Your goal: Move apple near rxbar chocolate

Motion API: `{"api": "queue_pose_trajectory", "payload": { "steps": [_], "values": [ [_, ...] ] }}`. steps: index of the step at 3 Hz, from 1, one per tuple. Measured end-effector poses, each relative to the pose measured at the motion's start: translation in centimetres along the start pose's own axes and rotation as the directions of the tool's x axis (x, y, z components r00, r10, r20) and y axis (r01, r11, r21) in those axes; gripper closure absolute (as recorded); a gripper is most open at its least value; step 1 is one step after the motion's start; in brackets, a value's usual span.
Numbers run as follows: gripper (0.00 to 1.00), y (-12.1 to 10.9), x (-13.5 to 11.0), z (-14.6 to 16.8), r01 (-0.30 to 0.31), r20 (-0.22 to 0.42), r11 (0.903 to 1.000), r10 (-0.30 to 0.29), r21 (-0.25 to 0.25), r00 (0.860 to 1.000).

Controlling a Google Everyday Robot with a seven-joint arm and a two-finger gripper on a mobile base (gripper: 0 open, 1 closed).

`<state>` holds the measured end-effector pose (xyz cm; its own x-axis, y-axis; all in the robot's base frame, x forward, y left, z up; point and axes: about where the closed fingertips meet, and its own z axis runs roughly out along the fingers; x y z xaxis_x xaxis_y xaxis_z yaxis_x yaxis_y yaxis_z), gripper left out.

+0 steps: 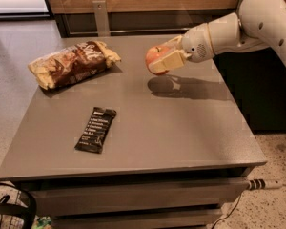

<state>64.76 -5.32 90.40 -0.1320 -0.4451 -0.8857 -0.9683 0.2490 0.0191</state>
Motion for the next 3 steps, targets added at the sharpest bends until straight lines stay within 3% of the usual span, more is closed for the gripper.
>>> {"api": "queue_pose_trajectory", "payload": {
  "steps": [1, 2, 3],
  "values": [
    [1.00, 5.3, 2.6, 1.2, 0.061, 0.022, 0.9941, -0.060, -0.089, 0.998],
    [1.00, 8.0, 3.6, 1.9, 0.120, 0.044, 0.9824, -0.115, -0.143, 0.992],
    [1.00, 10.8, 3.4, 4.1, 0.182, 0.076, 0.9582, -0.169, -0.221, 0.983]
  ]
}}
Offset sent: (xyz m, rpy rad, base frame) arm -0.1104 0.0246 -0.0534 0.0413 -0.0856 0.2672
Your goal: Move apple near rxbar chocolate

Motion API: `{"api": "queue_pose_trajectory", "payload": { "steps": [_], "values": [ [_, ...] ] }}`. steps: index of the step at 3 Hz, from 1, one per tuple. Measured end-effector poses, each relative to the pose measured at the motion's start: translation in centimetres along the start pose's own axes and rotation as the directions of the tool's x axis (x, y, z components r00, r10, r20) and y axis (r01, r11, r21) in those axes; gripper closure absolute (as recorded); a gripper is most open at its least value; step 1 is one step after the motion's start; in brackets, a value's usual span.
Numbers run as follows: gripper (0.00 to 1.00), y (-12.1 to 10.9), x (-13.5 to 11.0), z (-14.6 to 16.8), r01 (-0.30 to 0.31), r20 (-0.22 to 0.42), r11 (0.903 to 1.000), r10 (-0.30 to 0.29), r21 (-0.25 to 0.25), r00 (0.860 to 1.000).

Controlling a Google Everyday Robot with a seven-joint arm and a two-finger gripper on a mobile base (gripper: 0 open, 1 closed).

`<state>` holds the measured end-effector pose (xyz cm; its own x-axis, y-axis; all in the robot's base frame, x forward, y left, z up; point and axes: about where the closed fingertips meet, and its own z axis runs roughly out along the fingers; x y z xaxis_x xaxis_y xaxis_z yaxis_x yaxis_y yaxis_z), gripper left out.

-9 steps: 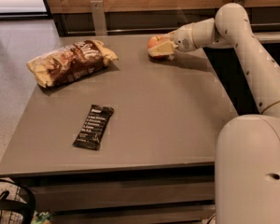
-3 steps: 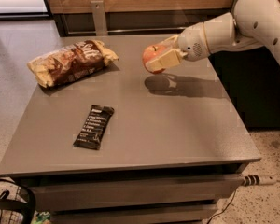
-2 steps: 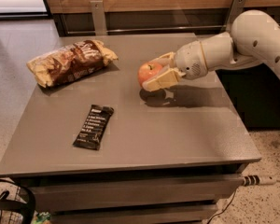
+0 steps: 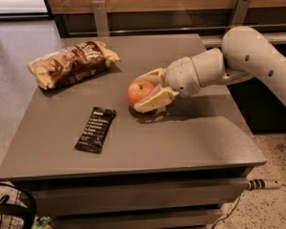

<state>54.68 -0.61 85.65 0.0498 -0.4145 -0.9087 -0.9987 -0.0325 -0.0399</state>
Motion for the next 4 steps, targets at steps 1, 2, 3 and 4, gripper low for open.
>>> {"api": "queue_pose_trajectory", "payload": {
  "steps": [1, 2, 3, 4],
  "values": [
    [1.00, 0.9, -0.1, 1.8, -0.002, 0.020, 0.9973, 0.003, -0.074, 1.000],
    [1.00, 1.5, -0.3, 3.9, 0.010, 0.054, 0.9841, -0.001, -0.177, 0.999],
    [0.87, 1.7, -0.3, 4.3, 0.012, 0.056, 0.9815, -0.001, -0.191, 0.998],
    [0.62, 1.8, -0.4, 4.5, 0.014, 0.056, 0.9805, -0.003, -0.196, 0.998]
  ]
}}
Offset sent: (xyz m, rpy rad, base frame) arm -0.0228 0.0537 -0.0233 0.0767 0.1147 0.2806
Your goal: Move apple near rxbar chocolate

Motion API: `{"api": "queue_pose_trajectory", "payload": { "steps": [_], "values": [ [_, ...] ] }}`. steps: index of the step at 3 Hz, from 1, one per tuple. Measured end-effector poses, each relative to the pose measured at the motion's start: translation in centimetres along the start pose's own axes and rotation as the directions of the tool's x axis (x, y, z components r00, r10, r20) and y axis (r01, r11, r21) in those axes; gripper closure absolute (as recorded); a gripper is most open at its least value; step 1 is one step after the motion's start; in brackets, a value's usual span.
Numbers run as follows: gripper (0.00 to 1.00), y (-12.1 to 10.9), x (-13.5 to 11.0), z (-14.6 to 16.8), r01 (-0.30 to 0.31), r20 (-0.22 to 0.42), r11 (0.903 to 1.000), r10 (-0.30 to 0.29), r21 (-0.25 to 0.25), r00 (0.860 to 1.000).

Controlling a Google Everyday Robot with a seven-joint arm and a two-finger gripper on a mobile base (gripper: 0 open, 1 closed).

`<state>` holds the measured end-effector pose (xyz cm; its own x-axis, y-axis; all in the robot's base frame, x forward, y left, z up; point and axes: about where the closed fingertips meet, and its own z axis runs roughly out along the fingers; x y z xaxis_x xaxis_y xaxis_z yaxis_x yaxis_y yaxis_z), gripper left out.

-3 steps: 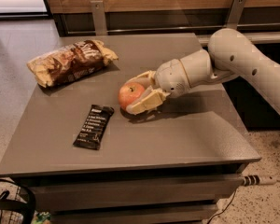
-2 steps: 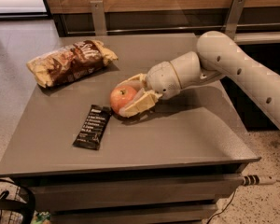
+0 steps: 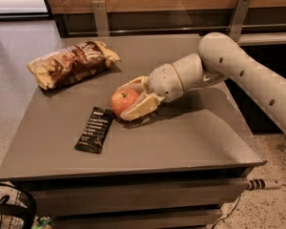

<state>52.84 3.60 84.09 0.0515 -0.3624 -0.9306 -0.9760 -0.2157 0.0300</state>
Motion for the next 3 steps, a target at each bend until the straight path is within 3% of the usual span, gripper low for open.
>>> {"api": "queue_pose_trajectory", "payload": {
  "steps": [2, 3],
  "values": [
    [0.17, 0.04, -0.13, 0.43, 0.002, 0.001, 1.0000, -0.002, -0.008, 1.000],
    [0.00, 0.07, -0.19, 0.65, 0.003, 0.001, 0.9999, -0.003, -0.012, 1.000]
  ]
}}
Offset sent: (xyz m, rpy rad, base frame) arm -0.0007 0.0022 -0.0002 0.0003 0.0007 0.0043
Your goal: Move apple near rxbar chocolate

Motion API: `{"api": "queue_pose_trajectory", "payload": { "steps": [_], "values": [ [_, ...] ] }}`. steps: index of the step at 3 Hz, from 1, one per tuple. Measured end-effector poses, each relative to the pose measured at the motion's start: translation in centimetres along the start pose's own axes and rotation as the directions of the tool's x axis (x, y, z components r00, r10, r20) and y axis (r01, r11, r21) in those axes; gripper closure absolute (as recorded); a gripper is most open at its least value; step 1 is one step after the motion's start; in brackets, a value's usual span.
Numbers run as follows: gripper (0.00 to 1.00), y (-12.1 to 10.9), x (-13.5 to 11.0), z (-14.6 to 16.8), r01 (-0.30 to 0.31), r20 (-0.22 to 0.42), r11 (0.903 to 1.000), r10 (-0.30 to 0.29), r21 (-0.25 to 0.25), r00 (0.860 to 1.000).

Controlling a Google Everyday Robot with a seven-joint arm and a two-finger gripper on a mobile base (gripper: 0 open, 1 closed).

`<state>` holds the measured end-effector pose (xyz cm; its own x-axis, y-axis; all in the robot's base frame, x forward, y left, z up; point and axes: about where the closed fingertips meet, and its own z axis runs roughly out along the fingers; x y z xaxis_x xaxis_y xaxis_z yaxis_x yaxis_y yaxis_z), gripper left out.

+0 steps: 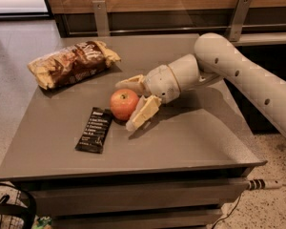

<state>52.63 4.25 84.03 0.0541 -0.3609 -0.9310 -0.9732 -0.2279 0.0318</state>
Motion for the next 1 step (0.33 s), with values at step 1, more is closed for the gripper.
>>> {"api": "queue_pose_trajectory", "payload": {
  "steps": [1],
  "values": [
    [0.00, 0.00, 0.00, 0.00, 0.000, 0.000, 1.0000, 0.000, 0.000, 1.000]
  ]
}}
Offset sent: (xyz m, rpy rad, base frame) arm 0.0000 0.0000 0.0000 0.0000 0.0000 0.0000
